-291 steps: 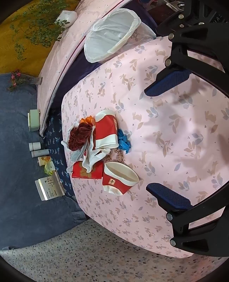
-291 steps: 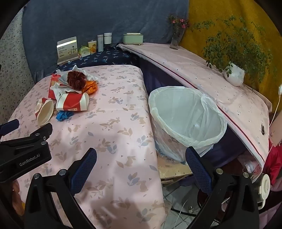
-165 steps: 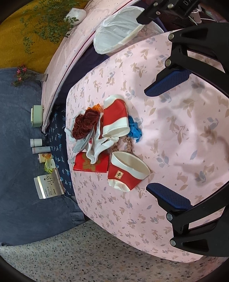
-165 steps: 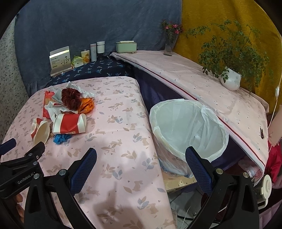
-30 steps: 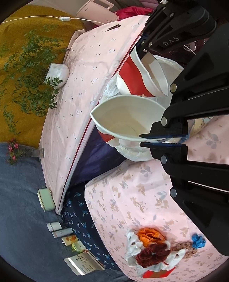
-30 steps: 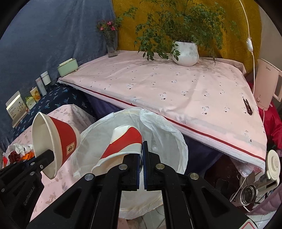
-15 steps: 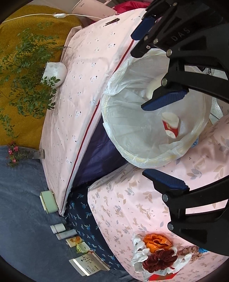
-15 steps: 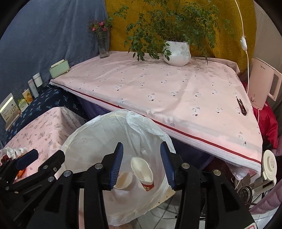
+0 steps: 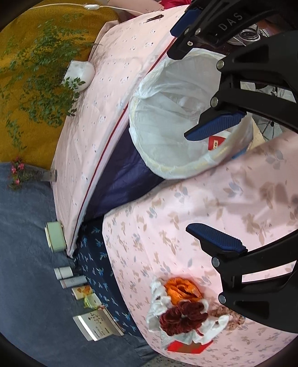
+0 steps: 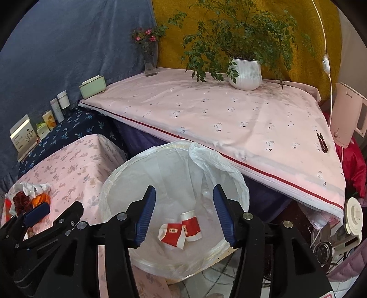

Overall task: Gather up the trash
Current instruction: 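Move both tools back over the table toward the remaining trash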

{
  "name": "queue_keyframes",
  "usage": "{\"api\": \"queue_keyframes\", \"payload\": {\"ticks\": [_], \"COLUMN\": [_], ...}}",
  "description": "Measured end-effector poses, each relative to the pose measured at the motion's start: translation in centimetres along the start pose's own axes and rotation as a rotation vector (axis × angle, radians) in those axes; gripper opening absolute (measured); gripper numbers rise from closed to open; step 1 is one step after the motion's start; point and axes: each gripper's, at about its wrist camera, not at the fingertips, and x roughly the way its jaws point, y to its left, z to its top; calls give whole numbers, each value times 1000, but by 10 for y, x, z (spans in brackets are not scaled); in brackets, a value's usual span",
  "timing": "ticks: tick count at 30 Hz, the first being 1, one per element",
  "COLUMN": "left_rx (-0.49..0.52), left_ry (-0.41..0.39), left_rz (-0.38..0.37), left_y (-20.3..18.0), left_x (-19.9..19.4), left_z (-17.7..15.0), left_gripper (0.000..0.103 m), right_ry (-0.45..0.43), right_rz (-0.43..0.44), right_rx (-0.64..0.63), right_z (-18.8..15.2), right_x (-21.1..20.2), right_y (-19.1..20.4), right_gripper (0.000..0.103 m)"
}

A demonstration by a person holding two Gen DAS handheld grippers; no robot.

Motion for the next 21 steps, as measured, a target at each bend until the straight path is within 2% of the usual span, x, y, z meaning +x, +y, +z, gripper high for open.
{"api": "queue_keyframes", "payload": {"ticks": [3,13,15,21], "left_rx": [-33,-136,-150,-184], "left_ry": [0,21,24,30], "left_rz": [23,101,122,189], "left_y": [16,77,89,126], "left_x": [-4,-16,-19,-28], "left_z": [-5,-28,-33,-49], "left_gripper": [75,77,81,86], "right_ry": [-1,7,11,30], "right_rz": [11,69,83,126], "right_rx": [-16,-68,-79,-134], "right_z": [-4,-17,-20,-38], "right_x": [-5,-20,-23,-30], "right_y": [9,45,53,84], "right_gripper": [55,55,55,56]}}
